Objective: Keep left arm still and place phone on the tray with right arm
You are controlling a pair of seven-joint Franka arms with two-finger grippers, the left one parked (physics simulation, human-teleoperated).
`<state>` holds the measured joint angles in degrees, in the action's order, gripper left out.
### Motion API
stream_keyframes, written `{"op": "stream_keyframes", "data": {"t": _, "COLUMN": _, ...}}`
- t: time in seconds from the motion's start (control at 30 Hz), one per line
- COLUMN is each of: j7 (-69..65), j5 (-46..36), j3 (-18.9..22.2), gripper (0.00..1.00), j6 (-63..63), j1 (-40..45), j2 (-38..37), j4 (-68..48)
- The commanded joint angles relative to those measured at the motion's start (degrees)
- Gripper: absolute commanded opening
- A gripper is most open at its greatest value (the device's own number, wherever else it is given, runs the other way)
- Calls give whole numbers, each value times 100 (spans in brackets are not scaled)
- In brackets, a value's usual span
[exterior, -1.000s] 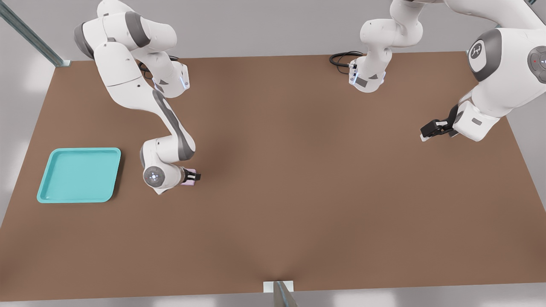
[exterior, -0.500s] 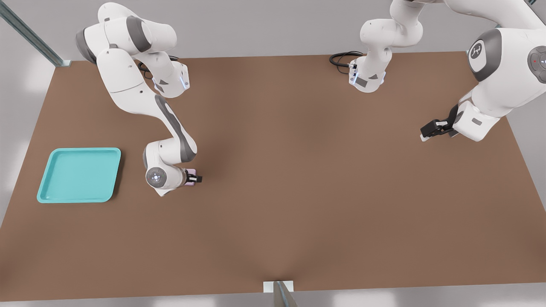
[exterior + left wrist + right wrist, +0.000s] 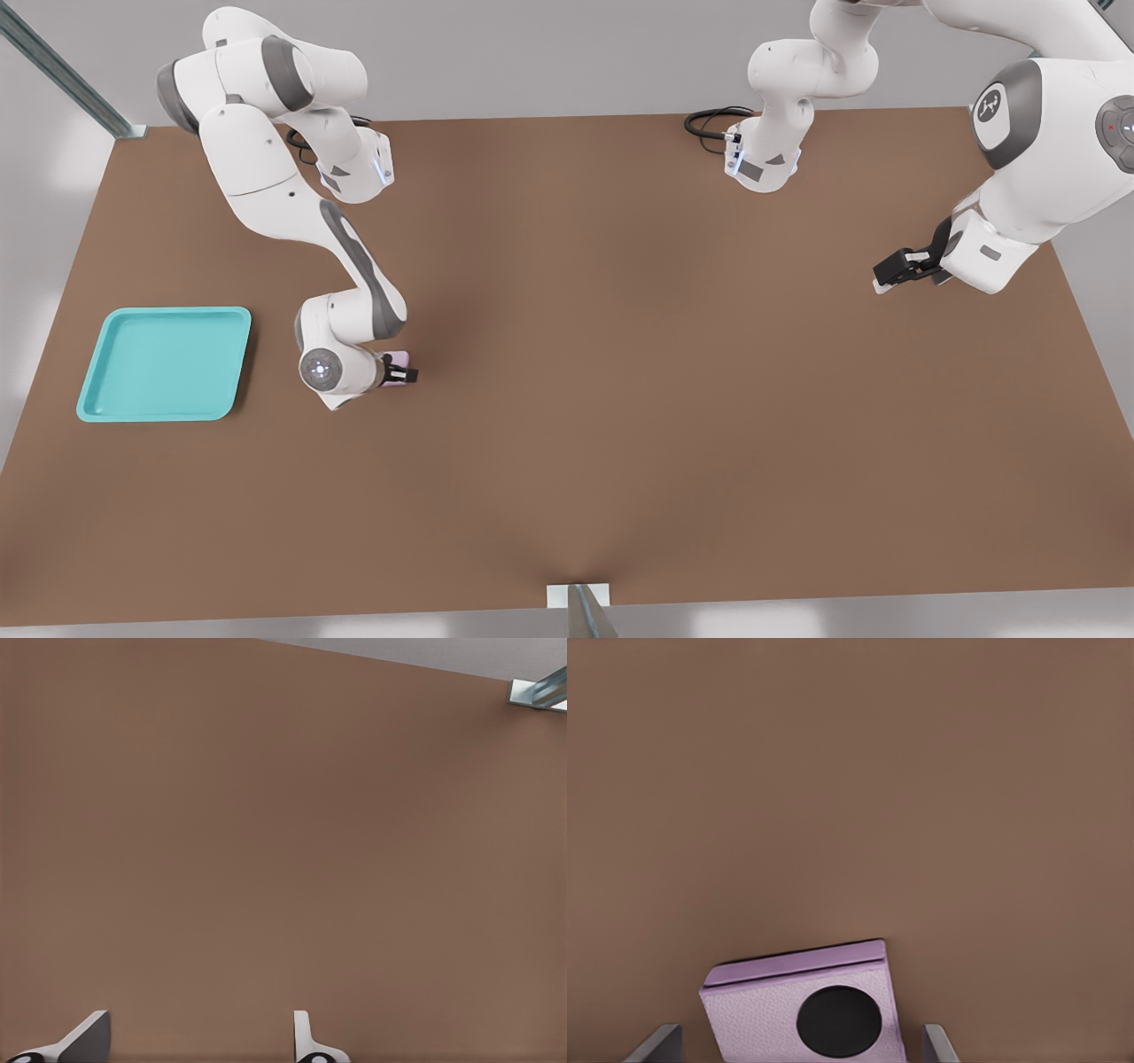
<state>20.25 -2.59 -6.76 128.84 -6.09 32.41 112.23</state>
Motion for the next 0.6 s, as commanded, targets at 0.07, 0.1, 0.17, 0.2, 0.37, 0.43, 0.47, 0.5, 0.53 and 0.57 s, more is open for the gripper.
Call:
{"op": "stream_keyframes", "data": {"t": 0.07, "j7": -65, "j5": -5, "j3": 0, "gripper": 100, "j6": 36, "j1": 11, "j2": 55, "j4": 1}}
{"op": "stream_keyframes", "data": {"t": 0.1, "j7": -65, "j5": -5, "j3": 0, "gripper": 100, "j6": 44, "j1": 11, "j2": 63, "j4": 1}}
{"op": "stream_keyframes", "data": {"t": 0.17, "j7": -73, "j5": -5, "j3": 8, "gripper": 100, "j6": 44, "j1": 11, "j2": 63, "j4": -8}}
{"op": "stream_keyframes", "data": {"t": 0.2, "j7": -73, "j5": -5, "j3": 8, "gripper": 100, "j6": 44, "j1": 11, "j2": 98, "j4": -8}}
{"op": "stream_keyframes", "data": {"t": 0.37, "j7": -65, "j5": -5, "j3": 0, "gripper": 100, "j6": 185, "j1": 20, "j2": 213, "j4": -8}}
{"op": "stream_keyframes", "data": {"t": 0.43, "j7": -65, "j5": -5, "j3": 0, "gripper": 90, "j6": 185, "j1": 11, "j2": 204, "j4": -17}}
{"op": "stream_keyframes", "data": {"t": 0.47, "j7": -65, "j5": -5, "j3": 0, "gripper": 85, "j6": 176, "j1": 11, "j2": 186, "j4": -17}}
{"op": "stream_keyframes", "data": {"t": 0.5, "j7": -73, "j5": -5, "j3": 8, "gripper": 84, "j6": 168, "j1": 11, "j2": 169, "j4": -17}}
{"op": "stream_keyframes", "data": {"t": 0.53, "j7": -73, "j5": -5, "j3": 0, "gripper": 81, "j6": 168, "j1": 11, "j2": 160, "j4": -17}}
{"op": "stream_keyframes", "data": {"t": 0.57, "j7": -73, "j5": 4, "j3": 8, "gripper": 80, "j6": 159, "j1": 11, "j2": 160, "j4": -17}}
